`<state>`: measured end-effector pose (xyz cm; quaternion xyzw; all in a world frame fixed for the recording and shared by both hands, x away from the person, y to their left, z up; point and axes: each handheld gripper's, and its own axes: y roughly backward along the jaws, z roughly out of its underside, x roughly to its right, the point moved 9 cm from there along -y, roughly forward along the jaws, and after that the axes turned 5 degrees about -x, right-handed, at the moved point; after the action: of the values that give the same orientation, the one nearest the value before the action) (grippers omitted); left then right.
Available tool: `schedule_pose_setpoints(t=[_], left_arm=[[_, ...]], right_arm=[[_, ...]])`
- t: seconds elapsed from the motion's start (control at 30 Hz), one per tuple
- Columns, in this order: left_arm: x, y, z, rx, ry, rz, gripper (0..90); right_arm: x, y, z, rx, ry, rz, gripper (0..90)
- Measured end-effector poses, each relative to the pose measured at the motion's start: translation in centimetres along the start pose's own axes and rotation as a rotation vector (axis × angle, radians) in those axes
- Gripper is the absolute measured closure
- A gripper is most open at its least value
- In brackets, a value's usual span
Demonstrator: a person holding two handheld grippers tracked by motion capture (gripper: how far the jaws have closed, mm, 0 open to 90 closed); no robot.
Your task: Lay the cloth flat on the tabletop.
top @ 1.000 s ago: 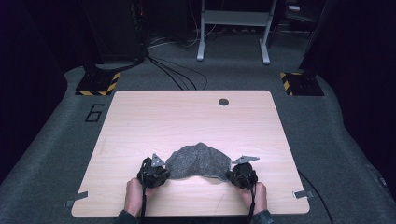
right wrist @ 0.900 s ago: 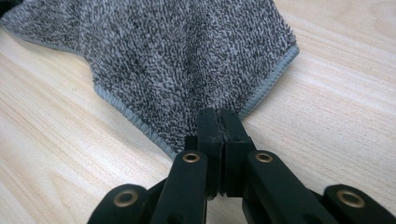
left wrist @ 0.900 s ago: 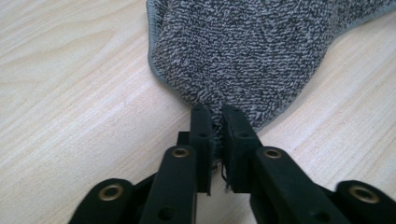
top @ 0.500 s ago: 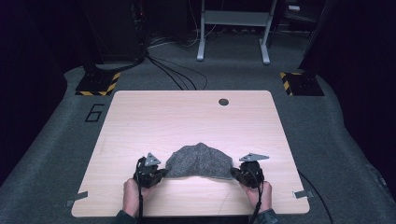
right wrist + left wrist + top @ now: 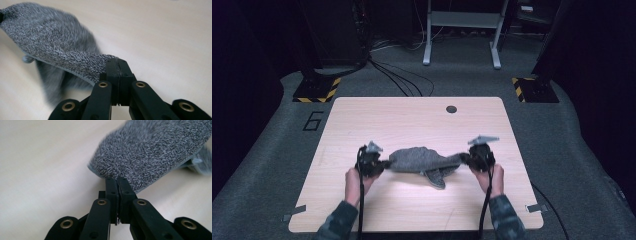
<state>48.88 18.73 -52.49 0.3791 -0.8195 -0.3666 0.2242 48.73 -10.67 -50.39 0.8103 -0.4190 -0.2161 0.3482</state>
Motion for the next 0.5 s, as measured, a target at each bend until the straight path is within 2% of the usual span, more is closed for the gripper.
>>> schedule_pose_setpoints(t=[0.07, 0.1, 0.13, 0.2, 0.23, 0.27, 0.3, 0.37, 0.43, 0.5], left_arm=[[-2.2, 0.6, -3.6, 0.027, 0.002, -0.037, 88.6], [-3.1, 1.3, -5.5, 0.036, -0.006, -0.058, 88.6], [-3.8, 2.2, -7.6, 0.068, -0.01, -0.086, 88.6], [-4.5, 4.9, -11.2, 0.118, -0.046, -0.138, 88.6], [-4.5, 6.4, -12.8, 0.161, -0.055, -0.157, 88.6], [-4.2, 7.9, -13.9, 0.196, -0.082, -0.188, 88.6], [-3.8, 9.3, -14.5, 0.22, -0.108, -0.209, 88.6], [-2.9, 11.1, -14.4, 0.252, -0.148, -0.229, 88.5], [-1.8, 11.4, -12.9, 0.25, -0.174, -0.218, 88.4], [-0.7, 10.3, -10.3, 0.216, -0.18, -0.183, 88.4]], right_arm=[[1.8, -0.2, -3.6, 0.011, 0.006, 0.022, 90.0], [2.4, -0.1, -5.5, 0.022, 0.018, 0.034, 90.0], [3.0, 0.3, -7.5, 0.035, 0.027, 0.053, 90.0], [3.4, 1.8, -11.5, 0.089, 0.038, 0.085, 90.0], [3.6, 3.0, -13.1, 0.119, 0.066, 0.104, 90.0], [3.3, 4.3, -14.6, 0.156, 0.065, 0.114, 90.0], [3.1, 5.7, -15.8, 0.191, 0.098, 0.129, 90.0], [2.3, 8.1, -16.8, 0.238, 0.113, 0.133, 90.0], [1.3, 9.4, -15.9, 0.257, 0.126, 0.115, 90.0], [0.4, 9.2, -13.5, 0.231, 0.141, 0.104, 90.0]])
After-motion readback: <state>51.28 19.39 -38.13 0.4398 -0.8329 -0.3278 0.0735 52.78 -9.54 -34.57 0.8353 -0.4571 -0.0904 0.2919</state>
